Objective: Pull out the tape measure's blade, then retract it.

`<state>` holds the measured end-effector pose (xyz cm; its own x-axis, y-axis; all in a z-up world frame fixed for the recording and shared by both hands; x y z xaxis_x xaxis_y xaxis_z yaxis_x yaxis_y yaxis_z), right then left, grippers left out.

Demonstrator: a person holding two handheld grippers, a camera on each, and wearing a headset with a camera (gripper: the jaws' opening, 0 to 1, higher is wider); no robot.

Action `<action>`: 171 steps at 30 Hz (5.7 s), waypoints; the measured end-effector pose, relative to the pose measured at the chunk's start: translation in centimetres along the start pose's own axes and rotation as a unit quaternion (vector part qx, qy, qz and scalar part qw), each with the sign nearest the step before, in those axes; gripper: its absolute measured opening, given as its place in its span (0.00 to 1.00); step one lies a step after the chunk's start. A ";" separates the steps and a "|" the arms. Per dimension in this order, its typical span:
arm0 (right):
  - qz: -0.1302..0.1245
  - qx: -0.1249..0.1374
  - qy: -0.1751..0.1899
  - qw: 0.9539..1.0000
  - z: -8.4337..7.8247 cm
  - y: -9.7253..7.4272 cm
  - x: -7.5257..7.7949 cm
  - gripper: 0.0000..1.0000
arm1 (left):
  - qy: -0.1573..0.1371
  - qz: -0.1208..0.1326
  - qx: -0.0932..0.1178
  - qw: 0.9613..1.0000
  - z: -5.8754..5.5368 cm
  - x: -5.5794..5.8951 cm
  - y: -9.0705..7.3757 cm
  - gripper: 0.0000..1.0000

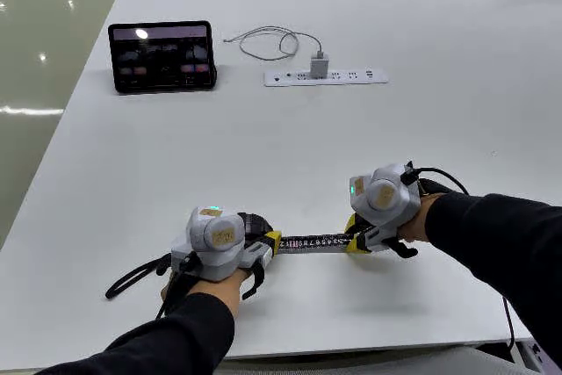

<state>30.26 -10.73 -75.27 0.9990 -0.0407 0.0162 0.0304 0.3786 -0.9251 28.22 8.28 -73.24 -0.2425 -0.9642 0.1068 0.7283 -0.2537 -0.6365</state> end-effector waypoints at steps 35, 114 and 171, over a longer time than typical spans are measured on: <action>-0.001 0.021 0.001 1.000 2.4 0.9 -0.3 0.11 | -0.001 0.002 -0.001 1.000 0.0 0.0 0.1 0.60; 0.006 0.071 0.024 0.997 7.6 3.1 -1.1 0.11 | -0.021 -0.019 -0.010 1.000 -0.1 -0.4 0.0 0.59; 0.012 0.086 -0.004 0.996 10.4 4.8 -0.8 0.11 | -0.036 -0.022 -0.004 0.999 0.1 -0.4 -0.1 0.59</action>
<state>29.92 0.74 -75.74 0.9997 -0.0229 -0.0011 0.0113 0.5323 -0.8465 28.29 8.73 -73.15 -0.2269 -0.9552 0.1899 0.7133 -0.2958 -0.6354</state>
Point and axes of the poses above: the centre of the closed fingertips' face, and the gripper's own axes: y roughly forward along the fingers, x roughly to its right, z roughly out of its top, the point moved 5 cm from there along -y, roughly backward along the fingers, and after that the axes turned 4 degrees about -x, right-handed, at the moved point
